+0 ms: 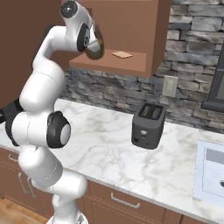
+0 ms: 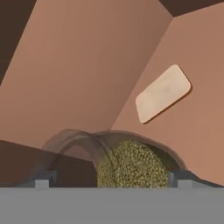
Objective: Pick the jar and jar from the dining table and place them in the open cabinet. Close the cabinet after placing the objects.
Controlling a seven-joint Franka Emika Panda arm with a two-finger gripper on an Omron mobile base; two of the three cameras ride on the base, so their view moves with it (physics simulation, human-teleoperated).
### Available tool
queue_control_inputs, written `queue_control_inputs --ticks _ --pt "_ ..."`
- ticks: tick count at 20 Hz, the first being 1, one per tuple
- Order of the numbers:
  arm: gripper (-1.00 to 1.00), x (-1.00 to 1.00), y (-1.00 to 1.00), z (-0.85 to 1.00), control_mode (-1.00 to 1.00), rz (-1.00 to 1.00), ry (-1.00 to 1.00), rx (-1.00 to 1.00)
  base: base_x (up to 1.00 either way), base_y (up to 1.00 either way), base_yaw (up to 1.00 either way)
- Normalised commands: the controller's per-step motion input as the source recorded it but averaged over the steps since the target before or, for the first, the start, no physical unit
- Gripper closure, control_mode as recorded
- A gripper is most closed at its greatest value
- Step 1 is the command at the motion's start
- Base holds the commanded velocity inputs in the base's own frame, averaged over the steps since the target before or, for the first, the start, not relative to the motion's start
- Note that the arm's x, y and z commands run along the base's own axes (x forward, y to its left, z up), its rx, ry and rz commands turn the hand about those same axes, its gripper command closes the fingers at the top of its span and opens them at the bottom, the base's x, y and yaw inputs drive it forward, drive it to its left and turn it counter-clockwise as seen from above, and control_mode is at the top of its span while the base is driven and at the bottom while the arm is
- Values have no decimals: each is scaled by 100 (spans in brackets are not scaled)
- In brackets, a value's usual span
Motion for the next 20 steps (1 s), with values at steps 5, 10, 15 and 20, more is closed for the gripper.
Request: queue_control_inputs --ticks 5,10,15,20 --pt "-100 5 0 1 -100 0 -29 10 0 0 0" --pt "-100 0 -12 0 -100 0 -35 15 0 0 0" --pt "-100 -3 -18 9 -100 0 -33 18 0 0 0" --pt "-100 -32 -16 29 -100 0 -27 15 0 0 0"
